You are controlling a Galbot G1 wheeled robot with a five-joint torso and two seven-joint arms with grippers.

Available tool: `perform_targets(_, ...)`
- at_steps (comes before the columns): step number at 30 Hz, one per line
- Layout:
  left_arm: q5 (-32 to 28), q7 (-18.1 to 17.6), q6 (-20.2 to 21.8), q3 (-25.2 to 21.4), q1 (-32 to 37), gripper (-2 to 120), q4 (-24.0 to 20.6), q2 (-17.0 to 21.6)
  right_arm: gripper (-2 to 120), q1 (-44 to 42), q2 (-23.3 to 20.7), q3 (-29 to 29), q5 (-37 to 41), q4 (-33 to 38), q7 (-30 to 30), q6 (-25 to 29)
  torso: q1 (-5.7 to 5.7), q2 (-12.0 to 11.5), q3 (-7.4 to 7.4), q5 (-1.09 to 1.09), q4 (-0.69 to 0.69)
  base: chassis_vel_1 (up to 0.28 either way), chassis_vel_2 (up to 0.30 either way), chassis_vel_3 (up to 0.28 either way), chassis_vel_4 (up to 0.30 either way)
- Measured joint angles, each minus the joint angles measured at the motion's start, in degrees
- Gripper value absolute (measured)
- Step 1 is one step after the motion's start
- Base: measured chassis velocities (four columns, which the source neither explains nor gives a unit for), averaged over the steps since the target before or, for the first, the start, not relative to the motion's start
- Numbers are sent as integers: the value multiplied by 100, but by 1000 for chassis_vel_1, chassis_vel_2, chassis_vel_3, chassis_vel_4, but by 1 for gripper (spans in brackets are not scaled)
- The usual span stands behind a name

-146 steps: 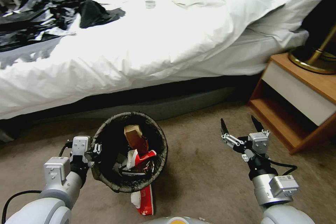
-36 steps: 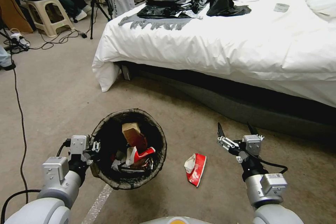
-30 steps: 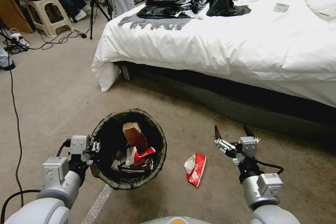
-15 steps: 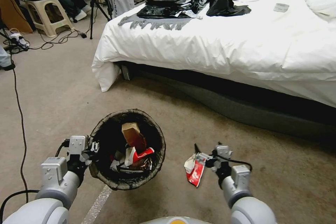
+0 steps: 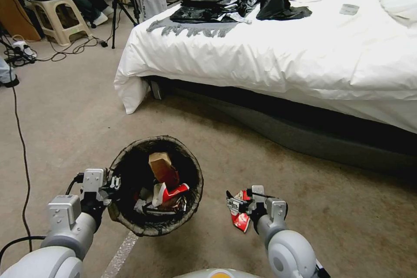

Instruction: Pick up the trash bin, then pick up the garbage from the floor and place it into the trash bin.

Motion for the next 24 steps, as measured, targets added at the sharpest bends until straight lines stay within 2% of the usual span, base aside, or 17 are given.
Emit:
perform_targets(10, -42, -3, 19, -87, 56, 1, 0, -6, 100, 112, 72, -58, 245, -391, 220, -62, 0, 0, 0, 0, 0, 0, 0, 0, 0)
perform_targets(24, -74, -4, 35, -89, 64, 1, 0, -1, 100, 194, 121, -131, 278, -531, 260, -83, 0, 0, 0, 0, 0, 0, 0, 0, 0)
